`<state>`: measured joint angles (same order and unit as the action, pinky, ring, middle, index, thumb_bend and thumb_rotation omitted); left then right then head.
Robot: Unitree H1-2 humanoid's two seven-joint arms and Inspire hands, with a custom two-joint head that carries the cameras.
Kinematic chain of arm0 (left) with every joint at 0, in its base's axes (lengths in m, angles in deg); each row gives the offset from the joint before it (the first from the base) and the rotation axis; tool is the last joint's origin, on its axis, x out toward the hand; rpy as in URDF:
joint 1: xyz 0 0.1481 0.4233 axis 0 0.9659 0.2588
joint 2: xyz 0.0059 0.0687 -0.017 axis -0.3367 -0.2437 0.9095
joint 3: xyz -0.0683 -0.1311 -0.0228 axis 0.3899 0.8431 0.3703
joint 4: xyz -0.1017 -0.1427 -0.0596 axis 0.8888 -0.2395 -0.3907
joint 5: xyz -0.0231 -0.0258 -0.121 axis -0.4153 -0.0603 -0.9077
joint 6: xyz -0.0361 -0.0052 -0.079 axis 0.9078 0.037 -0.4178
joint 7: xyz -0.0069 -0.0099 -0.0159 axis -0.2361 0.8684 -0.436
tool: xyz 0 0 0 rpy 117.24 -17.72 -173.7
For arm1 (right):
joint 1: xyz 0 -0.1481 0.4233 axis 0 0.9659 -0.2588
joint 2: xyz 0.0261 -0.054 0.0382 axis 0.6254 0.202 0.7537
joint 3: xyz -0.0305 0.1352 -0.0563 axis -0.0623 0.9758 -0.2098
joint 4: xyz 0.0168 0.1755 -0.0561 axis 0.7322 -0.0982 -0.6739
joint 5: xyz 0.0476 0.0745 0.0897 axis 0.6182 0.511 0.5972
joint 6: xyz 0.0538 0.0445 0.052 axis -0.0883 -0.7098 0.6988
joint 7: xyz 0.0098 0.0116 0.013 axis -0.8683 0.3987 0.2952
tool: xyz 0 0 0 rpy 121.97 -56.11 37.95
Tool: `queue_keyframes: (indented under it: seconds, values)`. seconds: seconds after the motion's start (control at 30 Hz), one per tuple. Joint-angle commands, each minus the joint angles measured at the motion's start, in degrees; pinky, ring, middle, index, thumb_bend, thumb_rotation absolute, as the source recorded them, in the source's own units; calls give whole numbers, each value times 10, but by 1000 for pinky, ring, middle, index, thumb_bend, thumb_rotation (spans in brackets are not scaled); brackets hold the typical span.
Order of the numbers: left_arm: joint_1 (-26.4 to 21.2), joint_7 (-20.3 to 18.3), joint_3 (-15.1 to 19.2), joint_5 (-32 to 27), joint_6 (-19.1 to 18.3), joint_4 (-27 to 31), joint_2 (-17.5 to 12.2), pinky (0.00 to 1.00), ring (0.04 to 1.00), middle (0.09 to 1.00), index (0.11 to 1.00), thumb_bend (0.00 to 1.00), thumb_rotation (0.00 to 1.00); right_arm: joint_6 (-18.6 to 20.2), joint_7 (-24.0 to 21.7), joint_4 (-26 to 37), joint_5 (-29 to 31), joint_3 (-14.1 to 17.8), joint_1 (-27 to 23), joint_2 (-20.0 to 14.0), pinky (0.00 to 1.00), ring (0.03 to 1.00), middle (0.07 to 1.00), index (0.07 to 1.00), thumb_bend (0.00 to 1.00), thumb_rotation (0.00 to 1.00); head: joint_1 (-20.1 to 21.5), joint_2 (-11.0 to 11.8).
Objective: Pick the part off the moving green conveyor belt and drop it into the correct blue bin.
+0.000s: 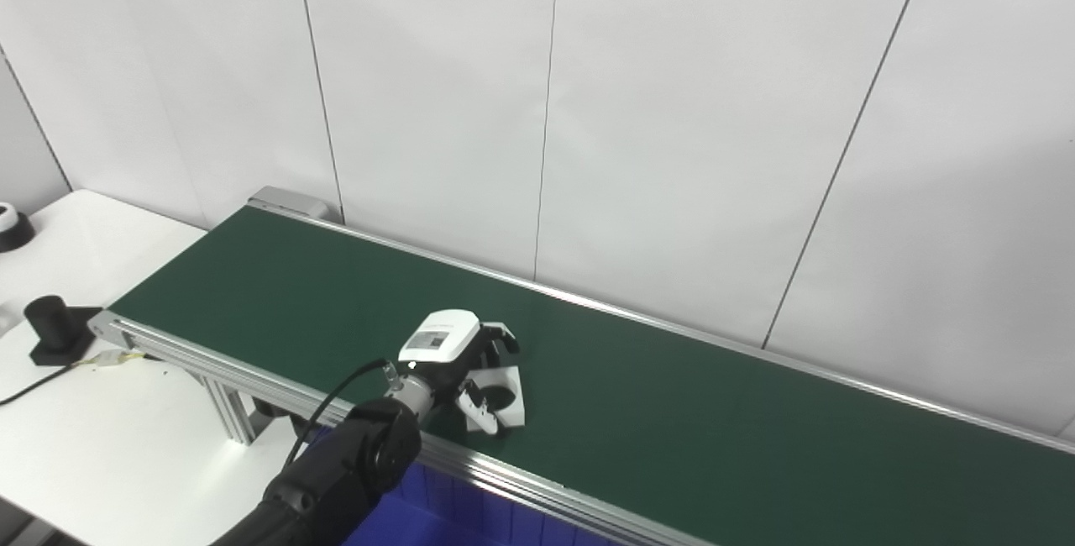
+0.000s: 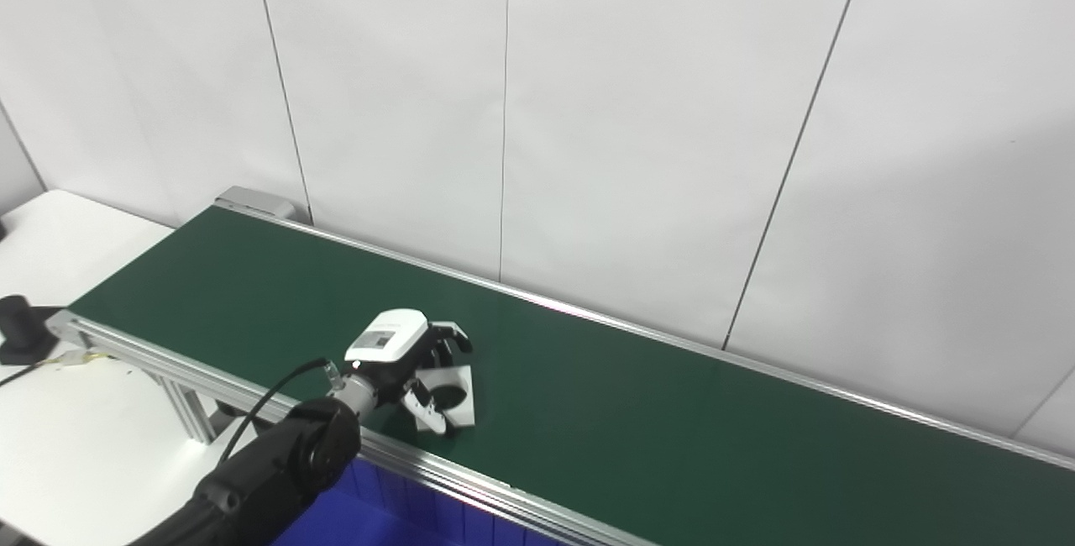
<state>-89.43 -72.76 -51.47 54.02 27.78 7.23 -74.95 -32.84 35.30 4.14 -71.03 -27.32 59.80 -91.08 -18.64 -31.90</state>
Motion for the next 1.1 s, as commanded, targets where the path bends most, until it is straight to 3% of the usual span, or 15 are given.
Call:
queue_keyframes:
  seconds: [0.0, 0.03, 0.13, 0.53, 0.7, 0.97, 1.07]
  values:
    - [-7, -18, 14, -18, 6, 49, -16, 403, 441, 509, 661, 504, 0, -31, 0, 20, 1, 3, -2, 1, 671, 741, 782, 845, 626, 598, 4, -2]
    - [-4, -25, 17, -23, 7, 59, -16, 406, 417, 483, 601, 498, 0, -31, 0, 20, 2, 3, -2, 1, 669, 741, 781, 845, 627, 599, 4, -2]
    - [12, -65, 27, -46, -6, 121, -17, 410, 414, 501, 539, 498, 0, -31, 3, 23, -5, 2, -1, -1, 669, 739, 781, 845, 626, 607, 10, -4]
    - [55, -164, 59, -67, -58, 349, -11, 403, 409, 492, 538, 498, 0, -31, -8, 27, -2, 10, 4, 1, 677, 745, 783, 846, 629, 605, 22, -13]
    - [69, -208, 66, -74, -71, 411, -17, 387, 402, 494, 543, 497, 0, -31, -13, 32, -2, 15, 5, 4, 671, 740, 781, 844, 615, 583, 25, -14]
    - [112, -244, 85, -85, -71, 502, -20, 358, 400, 501, 532, 498, 0, -31, -24, 41, -1, 22, 7, 7, 682, 746, 788, 848, 604, 590, 47, -40]
    - [138, -256, 93, -94, -69, 537, -25, 337, 391, 497, 539, 497, 0, -31, -32, 48, -3, 30, 8, 12, 677, 740, 785, 848, 600, 591, 60, -70]
